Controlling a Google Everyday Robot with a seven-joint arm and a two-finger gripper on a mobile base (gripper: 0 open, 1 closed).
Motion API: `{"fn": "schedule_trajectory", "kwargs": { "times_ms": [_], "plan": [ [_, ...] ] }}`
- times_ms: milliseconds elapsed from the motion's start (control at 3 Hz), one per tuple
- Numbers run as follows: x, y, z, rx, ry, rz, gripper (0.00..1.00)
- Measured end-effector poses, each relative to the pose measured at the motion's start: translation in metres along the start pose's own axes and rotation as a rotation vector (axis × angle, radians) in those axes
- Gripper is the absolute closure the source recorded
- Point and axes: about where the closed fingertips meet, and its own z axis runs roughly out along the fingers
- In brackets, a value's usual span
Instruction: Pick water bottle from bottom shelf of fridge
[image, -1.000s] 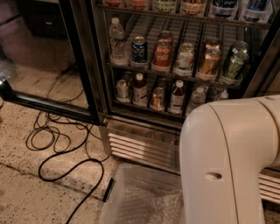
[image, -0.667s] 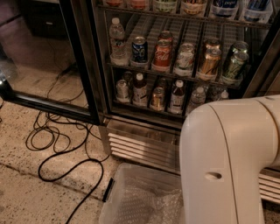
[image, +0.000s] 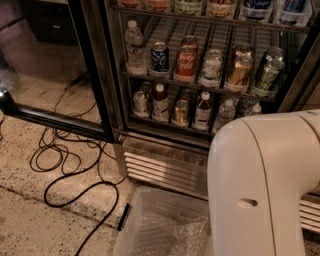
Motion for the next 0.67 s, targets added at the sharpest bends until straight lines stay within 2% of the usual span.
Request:
{"fn": "schedule_trajectory", "kwargs": {
  "times_ms": [667],
  "plan": [
    [-0.0016,0.0063,-0.0023,-0.016,-0.007,0.003,1.0]
  ]
}}
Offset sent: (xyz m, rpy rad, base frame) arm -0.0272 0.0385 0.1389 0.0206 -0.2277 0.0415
